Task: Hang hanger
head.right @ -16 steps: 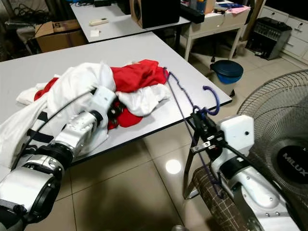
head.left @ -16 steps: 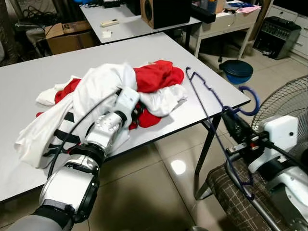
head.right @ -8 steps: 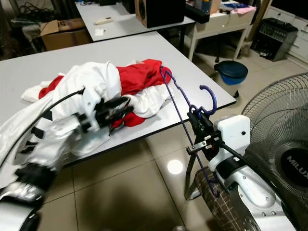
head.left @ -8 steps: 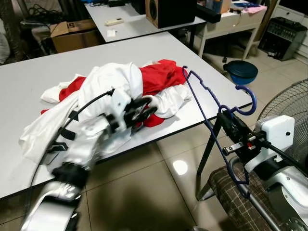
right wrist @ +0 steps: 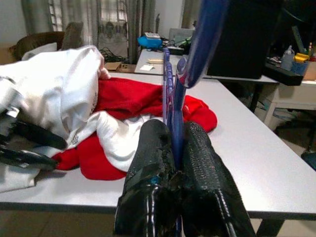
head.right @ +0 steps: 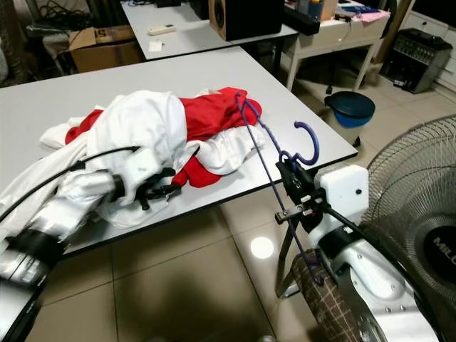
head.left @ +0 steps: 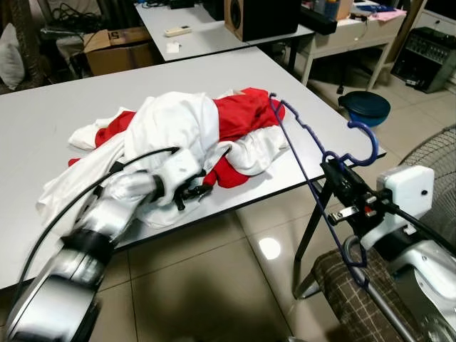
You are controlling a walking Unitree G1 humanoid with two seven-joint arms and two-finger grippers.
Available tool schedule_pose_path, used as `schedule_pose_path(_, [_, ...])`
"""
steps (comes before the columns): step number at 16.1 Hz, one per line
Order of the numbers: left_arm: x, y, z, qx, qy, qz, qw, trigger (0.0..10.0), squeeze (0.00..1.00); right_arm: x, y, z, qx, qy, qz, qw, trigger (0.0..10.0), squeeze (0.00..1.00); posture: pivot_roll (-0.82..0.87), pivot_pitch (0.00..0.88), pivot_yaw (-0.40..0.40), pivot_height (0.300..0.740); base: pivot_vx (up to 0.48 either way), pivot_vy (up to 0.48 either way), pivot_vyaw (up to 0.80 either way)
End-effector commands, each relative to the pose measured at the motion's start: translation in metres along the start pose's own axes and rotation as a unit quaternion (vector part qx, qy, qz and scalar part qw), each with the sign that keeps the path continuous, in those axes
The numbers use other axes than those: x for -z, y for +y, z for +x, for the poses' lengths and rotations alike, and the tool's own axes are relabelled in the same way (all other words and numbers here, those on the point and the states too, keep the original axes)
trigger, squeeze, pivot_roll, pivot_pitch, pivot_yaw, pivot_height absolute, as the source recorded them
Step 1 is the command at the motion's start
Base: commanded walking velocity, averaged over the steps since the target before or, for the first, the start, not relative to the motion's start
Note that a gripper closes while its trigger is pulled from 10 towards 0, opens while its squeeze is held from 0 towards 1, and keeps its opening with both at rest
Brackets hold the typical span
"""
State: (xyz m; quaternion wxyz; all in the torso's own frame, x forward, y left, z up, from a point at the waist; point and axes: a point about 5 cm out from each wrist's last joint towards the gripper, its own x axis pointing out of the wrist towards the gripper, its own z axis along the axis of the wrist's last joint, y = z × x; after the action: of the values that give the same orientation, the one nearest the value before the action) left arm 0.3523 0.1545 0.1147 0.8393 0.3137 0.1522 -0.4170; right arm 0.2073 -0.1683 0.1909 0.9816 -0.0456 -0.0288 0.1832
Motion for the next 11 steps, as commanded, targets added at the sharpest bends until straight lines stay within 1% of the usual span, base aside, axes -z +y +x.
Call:
schedule_pose_path(1, [0.004, 0.006, 0.003, -0.033, 0.026, 0.011, 0.999, 10.0, 0.0, -0.002, -0.002, 0.0, 0.001, -0.006, -0.006, 1.0, 10.0, 0.0, -0.07, 0.0, 0.068, 0.74, 0.0, 0.0, 0.0])
schedule_pose_path(2, [0.001, 0.011, 0.01, -0.072, 0.041, 0.011, 0.997, 10.0, 0.0, -0.002, -0.001, -0.002, 0.003, -0.005, -0.006, 1.0, 10.0, 0.0, -0.08, 0.0, 0.074, 0.74, 0.0, 0.0, 0.0])
schedule_pose_path(3, [0.0, 0.014, 0.014, -0.092, 0.057, 0.02, 0.994, 10.0, 0.0, -0.002, -0.001, -0.003, 0.006, -0.004, -0.006, 1.0, 10.0, 0.0, -0.08, 0.0, 0.076, 0.74, 0.0, 0.0, 0.0])
schedule_pose_path(4, [-0.001, 0.014, 0.015, -0.097, 0.063, 0.027, 0.993, 10.0, 0.0, -0.001, -0.001, -0.003, 0.006, -0.004, -0.006, 1.0, 10.0, 0.0, -0.08, 0.0, 0.078, 0.74, 0.0, 0.0, 0.0])
schedule_pose_path(8, [-0.004, 0.025, 0.016, -0.161, 0.092, 0.064, 0.981, 10.0, 0.0, -0.002, 0.0, -0.004, 0.009, -0.004, -0.007, 1.0, 10.0, 0.0, -0.1, 0.0, 0.089, 0.74, 0.0, 0.0, 0.0])
schedule_pose_path(9, [-0.004, 0.027, 0.016, -0.168, 0.092, 0.066, 0.979, 10.0, 0.0, -0.002, 0.0, -0.005, 0.01, -0.005, -0.007, 1.0, 10.0, 0.0, -0.1, 0.0, 0.094, 0.74, 0.0, 0.0, 0.0])
schedule_pose_path(10, [-0.009, 0.027, 0.016, -0.156, 0.046, 0.016, 0.987, 10.0, 0.0, -0.003, 0.0, -0.006, 0.015, -0.005, -0.007, 1.0, 10.0, 0.0, -0.1, 0.0, 0.097, 0.74, 0.0, 0.0, 0.0])
schedule_pose_path(11, [-0.012, 0.026, 0.016, -0.147, 0.024, -0.004, 0.989, 10.0, 0.0, -0.003, 0.0, -0.007, 0.016, -0.006, -0.007, 1.0, 10.0, 0.0, -0.1, 0.0, 0.097, 0.74, 0.0, 0.0, 0.0])
